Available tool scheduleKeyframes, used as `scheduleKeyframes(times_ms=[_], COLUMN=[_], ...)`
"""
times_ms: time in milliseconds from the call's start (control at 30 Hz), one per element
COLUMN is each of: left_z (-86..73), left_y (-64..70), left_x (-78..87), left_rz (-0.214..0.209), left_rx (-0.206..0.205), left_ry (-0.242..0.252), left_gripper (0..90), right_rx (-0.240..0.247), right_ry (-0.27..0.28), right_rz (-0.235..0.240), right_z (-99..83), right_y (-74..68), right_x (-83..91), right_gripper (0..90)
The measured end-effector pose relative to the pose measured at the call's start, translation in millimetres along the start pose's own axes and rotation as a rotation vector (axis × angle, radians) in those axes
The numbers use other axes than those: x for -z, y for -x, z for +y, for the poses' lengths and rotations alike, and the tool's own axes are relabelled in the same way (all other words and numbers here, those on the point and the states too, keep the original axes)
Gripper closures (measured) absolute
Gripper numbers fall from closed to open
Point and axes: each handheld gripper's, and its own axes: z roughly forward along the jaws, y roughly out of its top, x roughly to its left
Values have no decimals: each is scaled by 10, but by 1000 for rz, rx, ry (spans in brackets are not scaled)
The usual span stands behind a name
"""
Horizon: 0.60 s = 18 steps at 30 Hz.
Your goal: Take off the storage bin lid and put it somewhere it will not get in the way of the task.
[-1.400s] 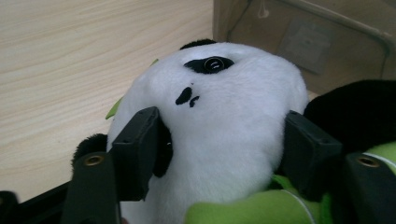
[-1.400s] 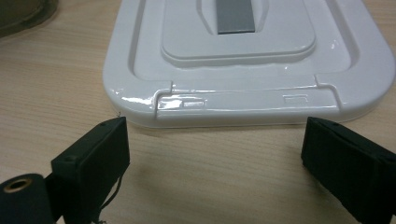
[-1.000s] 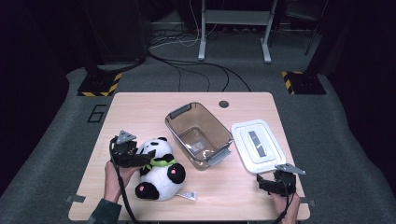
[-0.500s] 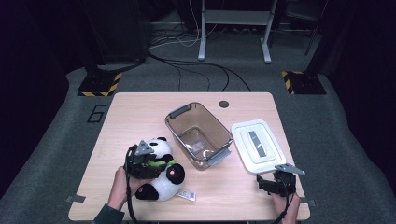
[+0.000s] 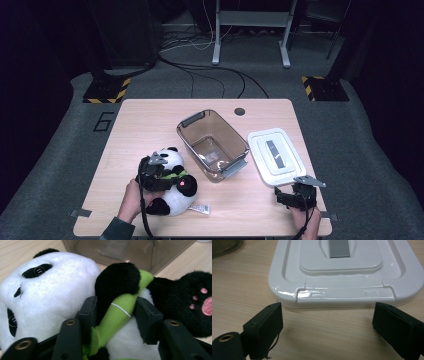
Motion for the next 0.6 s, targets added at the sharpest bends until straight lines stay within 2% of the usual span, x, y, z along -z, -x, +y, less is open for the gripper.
scheduleKeyframes(times_ms=[67,133,233,400,600], left_z=[-13,-20,-9,20,13], left_y=[18,36,63,94,78], left_x=[4,6,38,98,183], left_rz=[4,6,24,38,14], left_rx=[-21,-25,-47,-71,-79], left_ry=[20,40,59,54,70], left_gripper=[641,687,713,736,742], right_rx=[-1,-1,-1,-1,-1], right_ry=[1,2,2,3,3], right_rz=[1,0,0,-2,-5], right_z=[0,0,0,-1,-1], right_y=[1,3,2,2,1], right_x=[0,0,1,2,3], right_gripper=[89,92,94,97,100])
